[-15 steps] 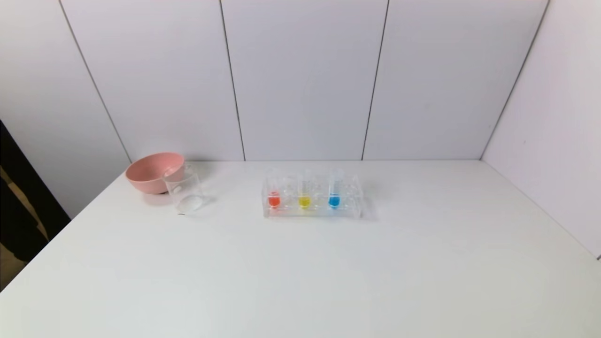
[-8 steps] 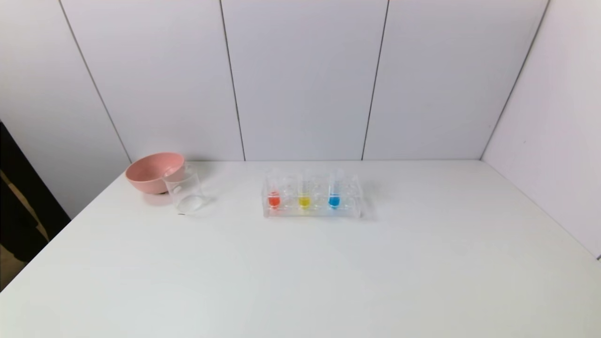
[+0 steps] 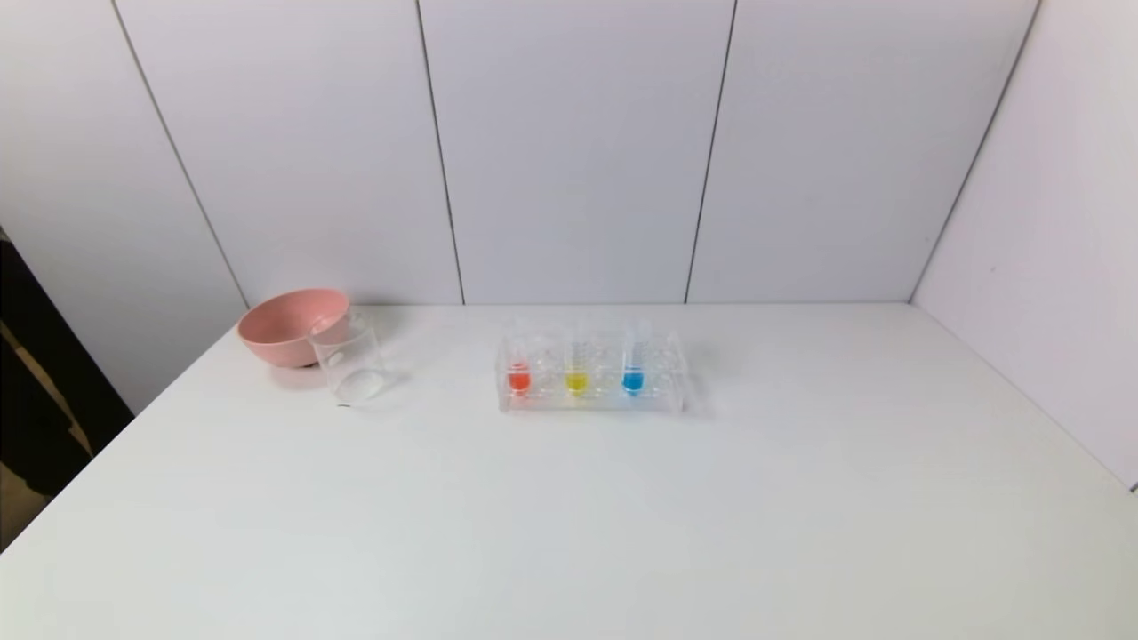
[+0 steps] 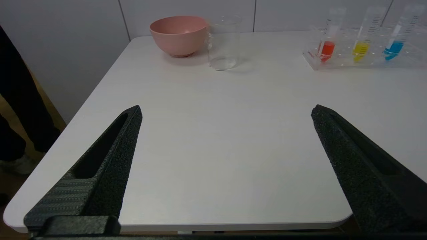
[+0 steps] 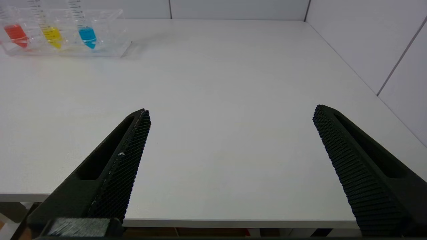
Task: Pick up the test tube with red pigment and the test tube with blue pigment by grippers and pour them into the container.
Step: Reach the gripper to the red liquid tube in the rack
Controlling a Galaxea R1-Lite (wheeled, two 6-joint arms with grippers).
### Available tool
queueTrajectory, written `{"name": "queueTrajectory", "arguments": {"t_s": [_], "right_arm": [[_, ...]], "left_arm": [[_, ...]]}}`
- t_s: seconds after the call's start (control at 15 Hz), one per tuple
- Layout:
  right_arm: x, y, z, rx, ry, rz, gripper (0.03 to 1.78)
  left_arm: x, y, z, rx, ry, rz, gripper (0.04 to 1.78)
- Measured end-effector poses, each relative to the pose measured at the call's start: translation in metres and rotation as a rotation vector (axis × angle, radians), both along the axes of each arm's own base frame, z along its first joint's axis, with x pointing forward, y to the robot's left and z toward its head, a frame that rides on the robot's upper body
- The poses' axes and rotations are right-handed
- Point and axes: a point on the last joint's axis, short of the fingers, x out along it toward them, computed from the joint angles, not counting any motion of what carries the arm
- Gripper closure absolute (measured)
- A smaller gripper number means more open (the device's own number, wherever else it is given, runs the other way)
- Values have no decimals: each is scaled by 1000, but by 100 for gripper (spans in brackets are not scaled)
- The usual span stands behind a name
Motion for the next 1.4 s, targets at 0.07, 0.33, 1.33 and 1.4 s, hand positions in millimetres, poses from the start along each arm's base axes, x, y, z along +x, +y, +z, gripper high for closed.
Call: {"name": "queueTrajectory", "arguments": {"t_s": [0.07, 0.33, 1.33, 1.4], "right_arm": [[0, 0, 0, 0, 0, 0, 4], [0, 0, 0, 0, 0, 0, 4], [0, 0, 0, 0, 0, 0, 4], [0, 0, 0, 0, 0, 0, 4]], "left_arm": [[-3, 0, 9, 1, 1, -20, 4], [1, -2, 54, 4, -2, -88, 5], [128, -4, 173, 7, -10, -213, 4], [138, -4, 175, 7, -9, -231, 4]]}}
